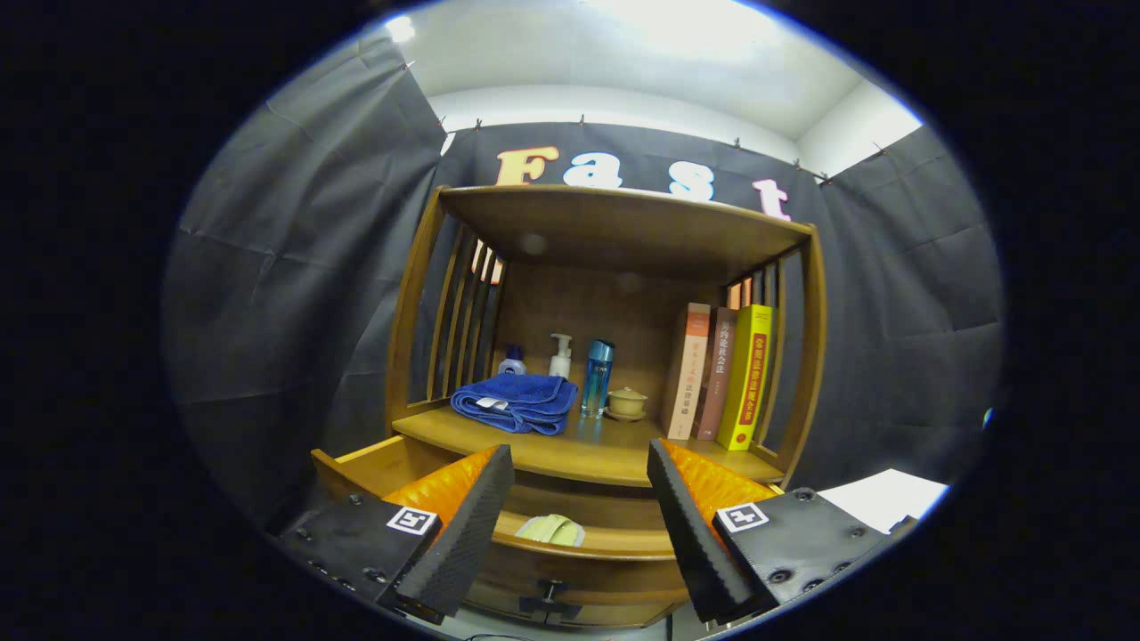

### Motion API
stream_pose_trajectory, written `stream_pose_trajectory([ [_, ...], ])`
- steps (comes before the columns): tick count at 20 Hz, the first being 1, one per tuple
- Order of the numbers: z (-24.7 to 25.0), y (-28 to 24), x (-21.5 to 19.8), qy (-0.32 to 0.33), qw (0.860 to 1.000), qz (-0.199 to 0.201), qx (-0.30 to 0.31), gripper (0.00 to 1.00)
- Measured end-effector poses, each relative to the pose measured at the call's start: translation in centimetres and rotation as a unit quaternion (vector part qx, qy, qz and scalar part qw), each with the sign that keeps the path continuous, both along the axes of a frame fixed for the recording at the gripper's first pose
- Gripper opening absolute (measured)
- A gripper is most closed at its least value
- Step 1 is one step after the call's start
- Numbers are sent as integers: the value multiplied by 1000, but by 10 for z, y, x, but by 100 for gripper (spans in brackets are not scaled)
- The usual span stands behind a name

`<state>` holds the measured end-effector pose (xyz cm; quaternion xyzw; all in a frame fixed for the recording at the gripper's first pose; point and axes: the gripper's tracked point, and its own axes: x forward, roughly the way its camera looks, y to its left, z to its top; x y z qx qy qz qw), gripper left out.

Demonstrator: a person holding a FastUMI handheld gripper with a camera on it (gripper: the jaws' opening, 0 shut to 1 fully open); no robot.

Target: Pull open the drawer, take out the items inside it, and place them on the countertop above the cabinet.

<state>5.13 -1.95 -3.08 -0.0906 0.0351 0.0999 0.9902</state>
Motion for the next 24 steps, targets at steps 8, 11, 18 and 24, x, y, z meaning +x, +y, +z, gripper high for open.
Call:
stream_pose_trajectory([
  [8,-91,-2,83,219,975,-12,-23,99],
  [11,-158,-8,77,336,941,-33,-16,99],
  [18,-228,-6,73,427,902,-60,-26,98],
  [24,-252,2,72,446,891,-73,-41,94],
])
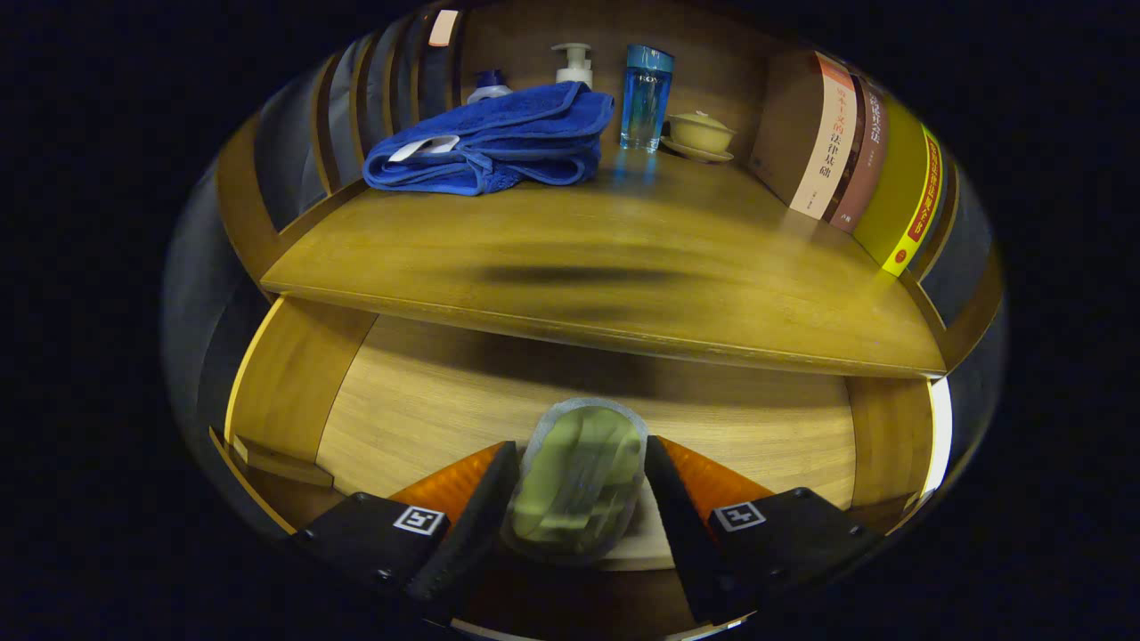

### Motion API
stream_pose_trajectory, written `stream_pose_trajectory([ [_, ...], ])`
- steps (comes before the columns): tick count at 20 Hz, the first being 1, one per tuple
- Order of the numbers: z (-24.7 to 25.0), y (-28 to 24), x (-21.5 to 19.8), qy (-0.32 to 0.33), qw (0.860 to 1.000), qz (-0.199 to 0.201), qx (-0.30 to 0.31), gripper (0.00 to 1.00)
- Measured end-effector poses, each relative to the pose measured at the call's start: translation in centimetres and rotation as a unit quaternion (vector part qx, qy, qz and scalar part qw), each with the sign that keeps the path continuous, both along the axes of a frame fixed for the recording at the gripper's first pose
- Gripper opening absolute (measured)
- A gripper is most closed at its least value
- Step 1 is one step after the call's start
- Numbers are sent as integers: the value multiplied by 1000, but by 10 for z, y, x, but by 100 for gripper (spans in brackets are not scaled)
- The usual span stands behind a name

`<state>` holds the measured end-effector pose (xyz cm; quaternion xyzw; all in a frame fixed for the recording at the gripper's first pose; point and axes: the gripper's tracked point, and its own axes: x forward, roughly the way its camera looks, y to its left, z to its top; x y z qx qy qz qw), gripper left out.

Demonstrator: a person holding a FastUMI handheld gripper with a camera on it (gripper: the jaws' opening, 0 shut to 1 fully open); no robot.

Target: Pull open the drawer, take out the items inside it, and place them on the countertop above the cabinet.

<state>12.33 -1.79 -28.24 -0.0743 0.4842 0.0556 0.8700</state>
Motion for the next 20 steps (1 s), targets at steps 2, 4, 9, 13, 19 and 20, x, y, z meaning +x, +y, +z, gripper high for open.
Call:
stream_pose_trajectory([
  [2,-5,0,2,1,1000,-6,-2,85],
  [4,-9,1,0,6,1000,-7,2,76],
  [9,-7,1,0,-2,1000,0,-1,60],
  [13,-4,-4,2,-12,1000,-19,3,27],
  [19,21,11,1,-38,996,-36,75,21],
  [20,29,10,3,-49,995,-37,77,21],
])
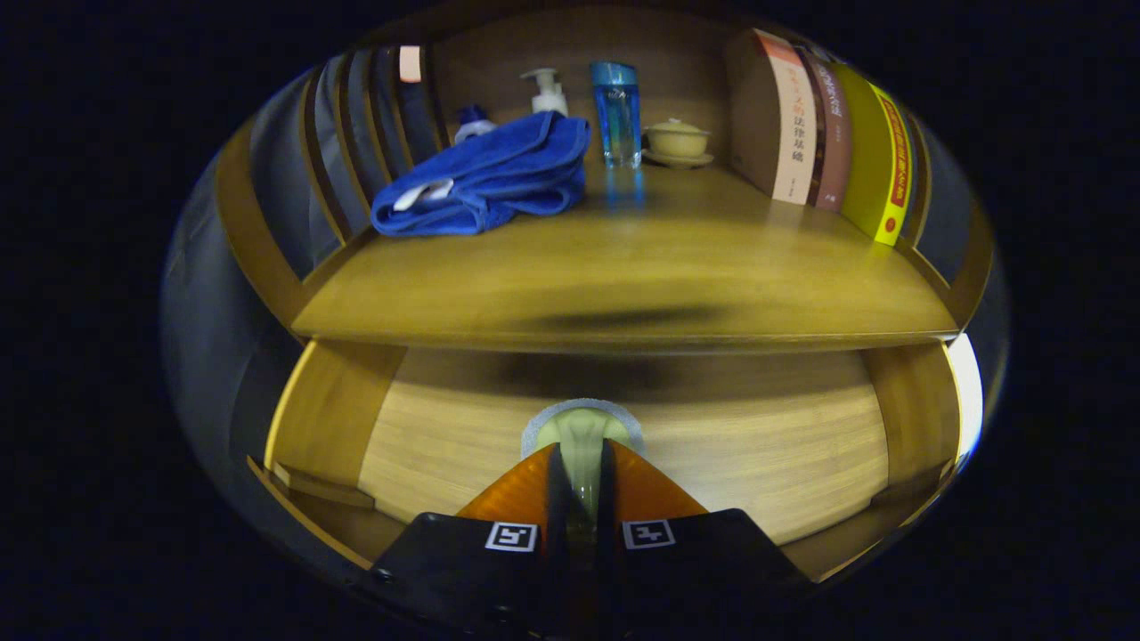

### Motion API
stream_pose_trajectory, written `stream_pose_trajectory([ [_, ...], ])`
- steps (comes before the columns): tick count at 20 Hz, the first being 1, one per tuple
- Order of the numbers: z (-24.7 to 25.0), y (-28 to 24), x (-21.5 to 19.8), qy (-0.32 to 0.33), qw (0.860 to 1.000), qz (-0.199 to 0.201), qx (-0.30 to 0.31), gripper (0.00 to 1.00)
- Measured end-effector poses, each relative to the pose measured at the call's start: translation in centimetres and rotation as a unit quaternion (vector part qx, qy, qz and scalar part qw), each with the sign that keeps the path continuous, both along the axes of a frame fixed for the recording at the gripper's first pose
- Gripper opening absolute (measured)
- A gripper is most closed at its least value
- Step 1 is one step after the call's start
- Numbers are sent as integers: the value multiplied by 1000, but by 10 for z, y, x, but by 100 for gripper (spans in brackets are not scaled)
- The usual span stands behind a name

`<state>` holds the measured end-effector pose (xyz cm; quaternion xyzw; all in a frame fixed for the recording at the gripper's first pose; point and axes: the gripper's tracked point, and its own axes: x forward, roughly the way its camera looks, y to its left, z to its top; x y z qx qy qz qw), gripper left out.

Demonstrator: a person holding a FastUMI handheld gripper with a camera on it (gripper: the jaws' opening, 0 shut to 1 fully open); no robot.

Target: Pull open the drawer, take out the items inside it, and place them on the countertop above the cabinet.

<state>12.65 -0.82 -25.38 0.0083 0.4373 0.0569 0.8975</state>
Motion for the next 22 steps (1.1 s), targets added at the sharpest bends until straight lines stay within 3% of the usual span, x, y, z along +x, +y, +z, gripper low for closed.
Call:
stream_pose_trajectory([
  [10,81,7,-3,-106,993,49,-6,21],
  [13,122,15,7,-158,986,48,14,21],
  [17,172,5,54,-213,977,26,7,21],
  [22,174,5,111,-230,973,7,-8,21],
])
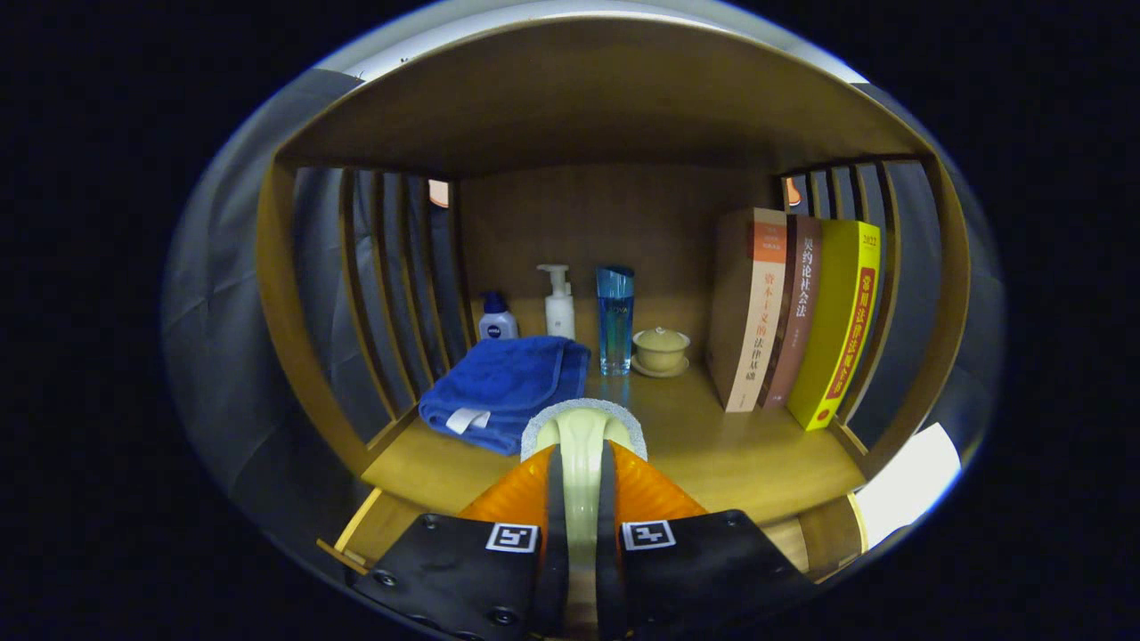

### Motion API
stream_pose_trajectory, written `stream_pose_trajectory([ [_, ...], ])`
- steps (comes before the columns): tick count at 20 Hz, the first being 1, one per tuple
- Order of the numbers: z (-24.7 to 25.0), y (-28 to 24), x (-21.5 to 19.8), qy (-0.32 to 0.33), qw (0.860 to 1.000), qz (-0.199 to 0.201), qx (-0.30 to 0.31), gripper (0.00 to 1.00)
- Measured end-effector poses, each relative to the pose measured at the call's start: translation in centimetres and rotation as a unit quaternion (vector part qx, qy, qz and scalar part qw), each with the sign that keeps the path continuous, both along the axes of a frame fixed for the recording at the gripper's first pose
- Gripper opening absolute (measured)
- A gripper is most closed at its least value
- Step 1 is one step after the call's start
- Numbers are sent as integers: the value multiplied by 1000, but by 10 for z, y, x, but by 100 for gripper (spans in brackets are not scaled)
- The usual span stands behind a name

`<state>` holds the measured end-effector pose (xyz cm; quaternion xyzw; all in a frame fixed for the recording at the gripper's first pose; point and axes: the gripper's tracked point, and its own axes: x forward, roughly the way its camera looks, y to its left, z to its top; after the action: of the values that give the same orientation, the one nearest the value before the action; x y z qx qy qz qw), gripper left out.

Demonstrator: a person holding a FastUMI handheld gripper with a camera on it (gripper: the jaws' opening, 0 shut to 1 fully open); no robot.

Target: Pull open the drawer, take out the items inside it, and place them on the countertop above the cabinet.

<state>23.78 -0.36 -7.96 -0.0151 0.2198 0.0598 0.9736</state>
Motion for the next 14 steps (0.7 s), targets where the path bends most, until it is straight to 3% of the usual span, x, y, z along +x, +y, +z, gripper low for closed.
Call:
stream_pose_trajectory([
  [5,-41,-18,36,38,998,-47,-7,21],
  [8,-67,-23,47,65,996,-60,-5,21],
  [14,-73,-27,74,63,995,-69,-30,24],
])
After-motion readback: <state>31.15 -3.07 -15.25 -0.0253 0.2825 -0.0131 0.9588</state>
